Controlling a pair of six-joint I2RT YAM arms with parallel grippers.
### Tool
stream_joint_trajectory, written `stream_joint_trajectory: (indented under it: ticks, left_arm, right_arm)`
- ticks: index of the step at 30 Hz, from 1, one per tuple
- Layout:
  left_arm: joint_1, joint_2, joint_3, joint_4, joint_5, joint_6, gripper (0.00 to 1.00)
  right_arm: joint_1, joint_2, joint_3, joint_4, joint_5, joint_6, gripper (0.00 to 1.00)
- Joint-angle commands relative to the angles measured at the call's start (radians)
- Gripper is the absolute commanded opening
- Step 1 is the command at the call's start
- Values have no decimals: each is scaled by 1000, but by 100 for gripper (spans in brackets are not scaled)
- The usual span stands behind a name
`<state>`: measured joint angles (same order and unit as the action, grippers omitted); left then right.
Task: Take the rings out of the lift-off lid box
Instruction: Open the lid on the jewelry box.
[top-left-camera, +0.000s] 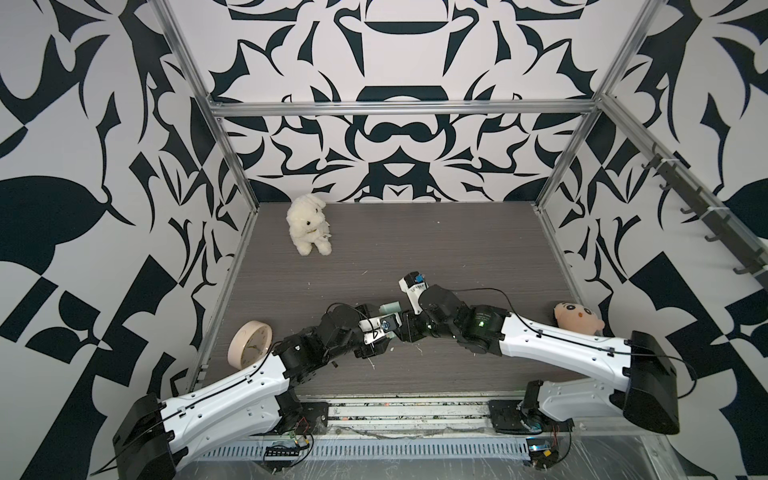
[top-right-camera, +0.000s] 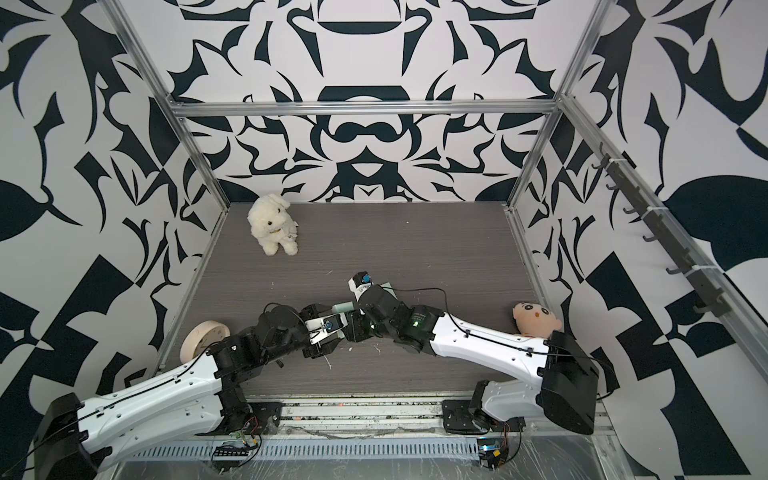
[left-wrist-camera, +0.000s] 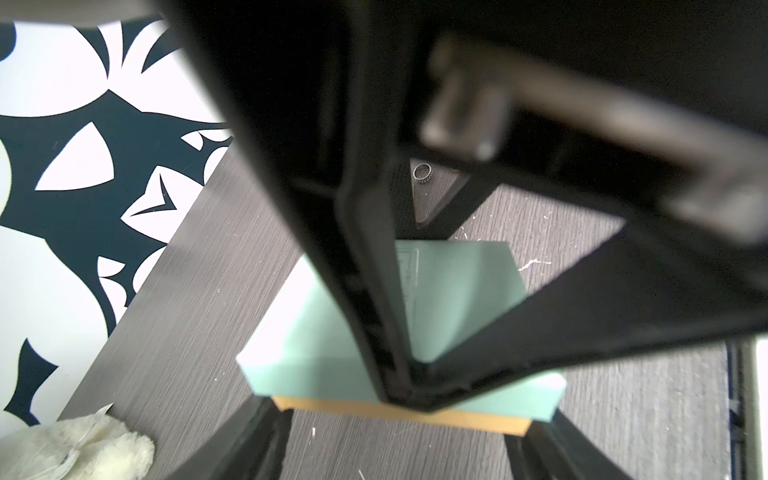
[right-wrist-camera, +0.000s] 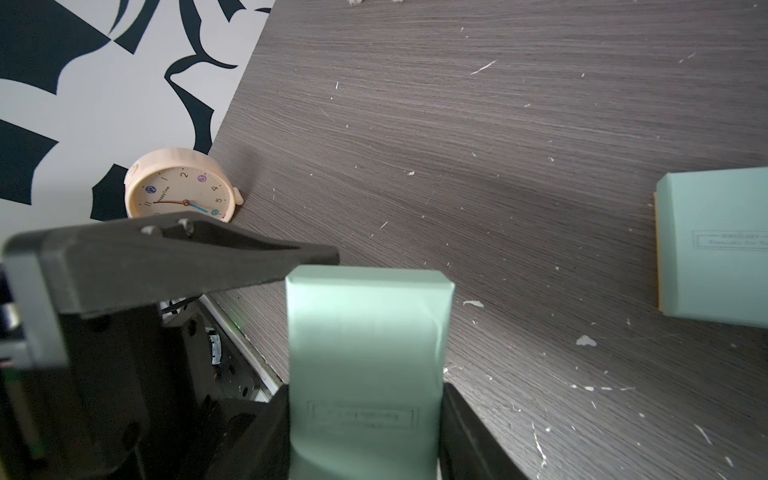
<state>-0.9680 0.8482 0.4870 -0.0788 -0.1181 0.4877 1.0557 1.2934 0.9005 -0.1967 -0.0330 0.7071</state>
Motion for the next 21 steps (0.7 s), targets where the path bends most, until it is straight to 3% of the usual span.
stream_joint_trajectory:
  ticks: [1, 21]
  left_arm:
    - [0, -18, -8, 53, -23, 3, 71]
    - [0, 21, -2, 28, -35, 12, 67]
  right_arm:
    - [19, 4, 13, 36, -31, 8, 56]
    - [19, -77, 13, -25, 18, -25, 57]
